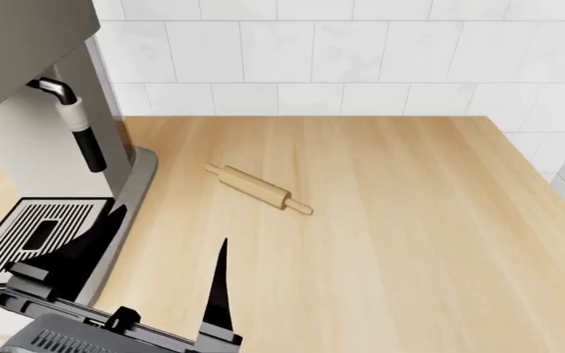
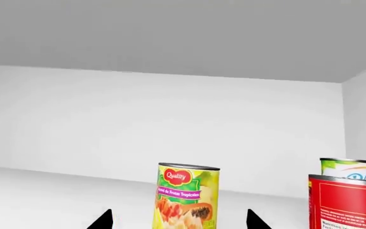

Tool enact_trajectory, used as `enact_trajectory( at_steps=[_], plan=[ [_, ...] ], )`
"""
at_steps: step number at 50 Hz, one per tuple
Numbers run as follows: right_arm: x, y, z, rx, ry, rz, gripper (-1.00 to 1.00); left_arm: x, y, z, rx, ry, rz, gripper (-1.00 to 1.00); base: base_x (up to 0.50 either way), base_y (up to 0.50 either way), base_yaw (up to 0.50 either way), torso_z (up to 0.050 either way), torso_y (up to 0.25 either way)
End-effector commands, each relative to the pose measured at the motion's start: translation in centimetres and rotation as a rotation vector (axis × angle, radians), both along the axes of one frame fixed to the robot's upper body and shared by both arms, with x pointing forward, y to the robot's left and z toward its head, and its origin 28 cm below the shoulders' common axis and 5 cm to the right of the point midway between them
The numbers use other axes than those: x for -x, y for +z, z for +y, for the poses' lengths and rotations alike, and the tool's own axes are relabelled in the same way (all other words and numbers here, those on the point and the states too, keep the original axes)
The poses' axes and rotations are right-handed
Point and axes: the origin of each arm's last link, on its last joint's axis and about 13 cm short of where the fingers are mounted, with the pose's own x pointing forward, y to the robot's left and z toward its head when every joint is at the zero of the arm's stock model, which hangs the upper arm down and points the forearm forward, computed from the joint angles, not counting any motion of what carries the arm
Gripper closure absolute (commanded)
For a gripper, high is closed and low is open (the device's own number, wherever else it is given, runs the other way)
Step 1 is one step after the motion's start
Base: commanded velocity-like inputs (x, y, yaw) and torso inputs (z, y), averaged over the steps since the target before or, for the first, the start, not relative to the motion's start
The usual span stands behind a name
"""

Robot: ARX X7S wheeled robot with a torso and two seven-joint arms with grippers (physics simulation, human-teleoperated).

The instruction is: Pick the cans from the counter and place them in their designated side in the cabinet.

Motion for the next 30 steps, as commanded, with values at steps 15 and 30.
enact_trajectory(
  at_steps=[15,30],
  plan=[
    [7.4,-4.0,-0.8,0.011,0.008,-0.121,-1.0,0.2,-0.2,0.2,0.011,-0.005,-0.005,-1.0,0.0,0.0,0.0,0.0,0.0],
    [11.2,-9.5,-1.5,-0.009,0.046,-0.164,-1.0,0.3,-0.3,0.3,0.027,0.014,-0.004,-1.0,0.0,0.0,0.0,0.0,0.0]
  ],
)
